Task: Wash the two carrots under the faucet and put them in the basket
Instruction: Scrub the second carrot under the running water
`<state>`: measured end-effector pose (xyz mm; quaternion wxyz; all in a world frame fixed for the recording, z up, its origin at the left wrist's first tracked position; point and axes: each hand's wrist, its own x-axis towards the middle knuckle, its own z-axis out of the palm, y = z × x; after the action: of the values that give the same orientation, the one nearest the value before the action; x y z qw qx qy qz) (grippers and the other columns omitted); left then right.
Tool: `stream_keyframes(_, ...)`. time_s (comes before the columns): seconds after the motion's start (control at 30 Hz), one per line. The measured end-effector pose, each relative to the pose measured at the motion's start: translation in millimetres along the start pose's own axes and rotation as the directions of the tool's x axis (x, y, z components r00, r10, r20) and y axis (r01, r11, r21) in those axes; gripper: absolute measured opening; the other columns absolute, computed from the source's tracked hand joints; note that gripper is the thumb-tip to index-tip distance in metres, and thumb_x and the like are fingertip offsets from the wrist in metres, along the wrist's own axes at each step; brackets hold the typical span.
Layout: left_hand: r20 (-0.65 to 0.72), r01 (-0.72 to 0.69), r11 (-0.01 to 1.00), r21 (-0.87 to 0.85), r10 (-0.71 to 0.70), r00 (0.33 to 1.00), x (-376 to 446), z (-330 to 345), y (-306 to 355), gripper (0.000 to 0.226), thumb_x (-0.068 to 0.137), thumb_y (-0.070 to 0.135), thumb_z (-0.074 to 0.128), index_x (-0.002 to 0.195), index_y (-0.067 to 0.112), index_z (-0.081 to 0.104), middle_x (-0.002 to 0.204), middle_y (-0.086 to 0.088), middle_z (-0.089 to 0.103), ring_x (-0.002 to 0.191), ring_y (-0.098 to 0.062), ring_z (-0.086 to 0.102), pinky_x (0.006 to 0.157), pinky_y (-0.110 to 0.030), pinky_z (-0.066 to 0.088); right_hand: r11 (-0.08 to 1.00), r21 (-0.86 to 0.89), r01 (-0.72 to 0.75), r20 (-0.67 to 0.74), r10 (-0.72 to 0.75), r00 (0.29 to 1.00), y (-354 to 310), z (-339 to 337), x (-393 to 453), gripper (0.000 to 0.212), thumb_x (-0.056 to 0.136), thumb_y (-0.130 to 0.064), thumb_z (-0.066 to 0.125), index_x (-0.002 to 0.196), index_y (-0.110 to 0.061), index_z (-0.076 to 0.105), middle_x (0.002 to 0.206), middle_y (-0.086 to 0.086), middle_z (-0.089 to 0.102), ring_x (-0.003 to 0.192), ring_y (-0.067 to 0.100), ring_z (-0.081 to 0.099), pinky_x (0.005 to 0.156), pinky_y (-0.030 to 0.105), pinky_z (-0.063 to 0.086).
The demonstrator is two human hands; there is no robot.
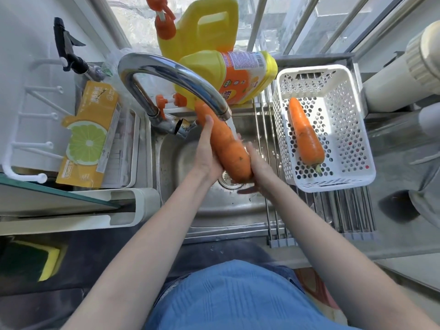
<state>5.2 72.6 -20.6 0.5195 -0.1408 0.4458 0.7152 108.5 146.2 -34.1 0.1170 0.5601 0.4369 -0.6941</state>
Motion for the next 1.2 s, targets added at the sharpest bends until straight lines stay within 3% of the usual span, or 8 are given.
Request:
stream_keyframes(0.2,0.046,0.028,0.966,-0.259,-0.017,0.999,-3,-22,-5,0.081,0.089,0.073,0.032,0.098,0.003,0.07,0.103,-0.016,0.065,0.102,-0.028,0.061,0.103,-0.043,0.043,0.68,0.682,-0.268,0.194,0.185,0.963,3,15,15,0.041,0.087,-0.035,0.061,0.118,-0.01,0.054,0.111,0.018,0.061,0.092,0.034,0.066,0.066,0.055,0.059)
stream_keyframes(0.3,0.043,0.105,0.976,-0.193,-0.098,0.994,-9,-38,2,0.054,0.096,0.046,0.043,0.08,0.004,0.072,0.107,-0.02,0.063,0.105,-0.032,0.06,0.104,-0.042,0.041,0.78,0.612,-0.129,0.055,0.121,0.991,-10,18,20,0.027,0.091,-0.031,0.061,0.108,-0.013,0.051,0.103,0.018,0.058,0.09,0.032,0.061,0.076,0.053,0.058)
stream_keyframes(0.4,0.185,0.229,0.973,-0.037,-0.219,0.958,-23,-51,15,0.03,0.086,0.022,0.055,0.111,0.015,0.069,0.126,-0.022,0.054,0.113,-0.037,0.057,0.105,-0.047,0.041,0.891,0.454,-0.021,-0.019,0.034,0.999,-16,21,31,0.029,0.089,-0.036,0.064,0.107,-0.015,0.056,0.104,0.015,0.063,0.093,0.03,0.064,0.082,0.051,0.057)
stream_keyframes(0.53,0.138,0.359,0.849,0.389,-0.439,0.888,-26,-60,14,0.082,0.077,-0.014,0.062,0.142,0.028,0.033,0.131,-0.018,0.046,0.104,-0.038,0.067,0.074,-0.043,0.06,0.918,0.374,0.129,-0.154,-0.076,0.985,-27,29,42,0.048,0.082,-0.031,0.074,0.118,-0.011,0.048,0.101,0.01,0.06,0.082,0.022,0.062,0.075,0.039,0.056)
stream_keyframes(0.73,-0.117,0.339,0.719,0.607,-0.341,0.933,-19,-33,-3,0.027,0.084,0.024,0.071,0.098,0.009,0.054,0.067,-0.004,0.058,0.041,-0.007,0.049,0.035,-0.017,0.04,0.852,0.521,0.051,-0.021,-0.047,0.999,-28,38,46,0.066,0.081,-0.066,0.06,0.112,-0.008,0.062,0.084,0.012,0.067,0.076,0.024,0.066,0.073,0.036,0.057)
stream_keyframes(0.97,0.277,0.662,0.748,-0.046,-0.627,0.728,-18,-48,-2,0.051,0.046,0.017,0.094,0.082,0.004,0.061,0.055,0.001,0.052,0.034,-0.005,0.045,0.03,-0.015,0.038,0.81,0.584,-0.057,0.241,-0.105,0.965,-26,40,26,0.043,0.085,-0.042,0.065,0.102,-0.005,0.051,0.081,0.012,0.066,0.073,0.025,0.065,0.069,0.035,0.058)
stream_keyframes(1.1,0.113,0.636,0.751,0.18,-0.658,0.745,-18,-46,13,0.038,0.056,0.01,0.086,0.081,0.008,0.058,0.056,0.003,0.051,0.035,-0.003,0.043,0.031,-0.015,0.037,0.871,0.485,-0.074,0.167,-0.009,0.986,-34,47,26,0.03,0.09,-0.031,0.065,0.091,-0.003,0.053,0.072,0.014,0.064,0.069,0.023,0.061,0.072,0.034,0.053)
stream_keyframes(1.2,-0.144,0.559,0.683,0.469,-0.565,0.812,-16,-45,19,0.009,0.086,0.01,0.061,0.084,0.01,0.052,0.055,0.002,0.052,0.035,-0.003,0.043,0.032,-0.014,0.036,0.924,0.377,-0.068,0.022,0.064,0.998,-31,59,37,0.056,0.077,-0.034,0.077,0.117,-0.001,0.054,0.099,0.017,0.066,0.081,0.028,0.064,0.075,0.039,0.057)
